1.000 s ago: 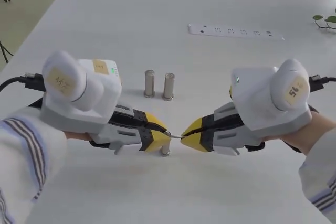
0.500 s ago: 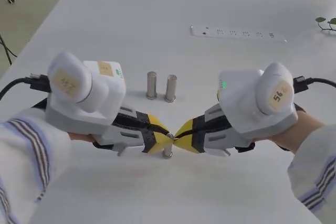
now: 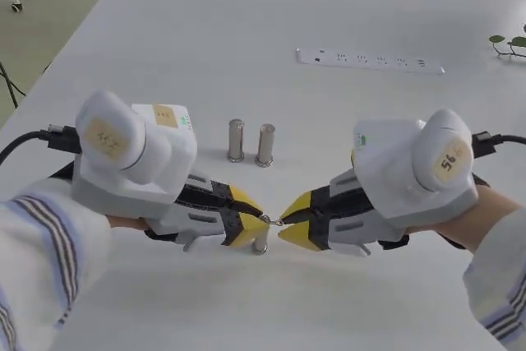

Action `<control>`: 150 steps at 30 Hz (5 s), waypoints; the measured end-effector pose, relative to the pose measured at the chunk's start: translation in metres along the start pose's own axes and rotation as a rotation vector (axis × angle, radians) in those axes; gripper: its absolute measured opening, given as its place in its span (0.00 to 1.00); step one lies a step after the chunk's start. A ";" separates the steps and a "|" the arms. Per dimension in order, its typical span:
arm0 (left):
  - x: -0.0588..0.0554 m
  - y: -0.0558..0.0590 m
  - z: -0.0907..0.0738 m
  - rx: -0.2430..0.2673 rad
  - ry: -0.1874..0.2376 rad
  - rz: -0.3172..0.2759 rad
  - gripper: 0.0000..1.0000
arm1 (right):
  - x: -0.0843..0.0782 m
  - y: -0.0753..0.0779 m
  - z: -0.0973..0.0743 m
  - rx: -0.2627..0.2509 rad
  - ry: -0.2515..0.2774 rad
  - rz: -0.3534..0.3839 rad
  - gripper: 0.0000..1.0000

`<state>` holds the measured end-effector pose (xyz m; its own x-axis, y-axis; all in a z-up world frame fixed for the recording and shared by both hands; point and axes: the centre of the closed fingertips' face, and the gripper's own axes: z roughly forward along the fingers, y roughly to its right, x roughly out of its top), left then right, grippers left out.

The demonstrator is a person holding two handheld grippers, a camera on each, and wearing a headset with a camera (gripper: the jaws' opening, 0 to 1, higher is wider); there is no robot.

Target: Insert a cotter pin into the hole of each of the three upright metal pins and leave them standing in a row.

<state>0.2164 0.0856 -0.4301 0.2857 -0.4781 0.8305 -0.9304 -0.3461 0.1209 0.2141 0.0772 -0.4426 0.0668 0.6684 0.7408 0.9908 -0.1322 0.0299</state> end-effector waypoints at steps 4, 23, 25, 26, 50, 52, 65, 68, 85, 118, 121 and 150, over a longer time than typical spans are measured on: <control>0.000 0.000 0.000 0.003 0.000 -0.008 0.05 | 0.003 0.001 0.000 -0.006 0.010 0.006 0.00; 0.000 -0.005 -0.008 0.055 0.026 -0.022 0.09 | 0.003 0.004 0.004 -0.041 0.021 0.037 0.06; -0.001 -0.006 -0.011 0.067 0.042 -0.035 0.12 | 0.002 0.003 0.005 -0.042 0.026 0.053 0.07; -0.002 -0.007 -0.012 0.073 0.048 -0.043 0.16 | 0.001 0.002 0.006 -0.043 0.034 0.064 0.07; -0.025 -0.006 -0.037 0.219 0.122 -0.164 0.99 | -0.002 -0.002 0.033 -0.031 0.087 0.157 0.17; -0.024 -0.006 -0.037 0.227 0.127 -0.163 0.99 | -0.003 -0.002 0.035 -0.029 0.087 0.158 0.17; -0.035 0.017 -0.028 0.153 0.106 -0.215 0.99 | -0.007 -0.004 0.045 -0.015 0.091 0.165 0.13; -0.036 0.018 -0.027 0.154 0.100 -0.214 0.98 | -0.009 -0.005 0.047 -0.009 0.081 0.145 0.08; -0.041 0.018 -0.029 0.160 0.084 -0.225 0.97 | -0.010 -0.003 0.047 -0.028 0.091 0.098 0.04; -0.044 0.015 -0.032 0.184 0.095 -0.256 0.97 | -0.013 0.031 0.046 -0.116 0.086 0.118 0.04; -0.045 0.017 -0.031 0.177 0.089 -0.259 0.97 | -0.013 0.031 0.045 -0.120 0.095 0.128 0.04; -0.022 0.009 -0.045 0.222 0.141 -0.252 0.96 | 0.004 -0.004 -0.013 -0.163 0.154 0.204 0.40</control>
<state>0.1914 0.1295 -0.4231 0.4513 -0.2448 0.8581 -0.7577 -0.6131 0.2236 0.2091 0.0705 -0.4310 0.2318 0.4983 0.8354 0.9258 -0.3767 -0.0321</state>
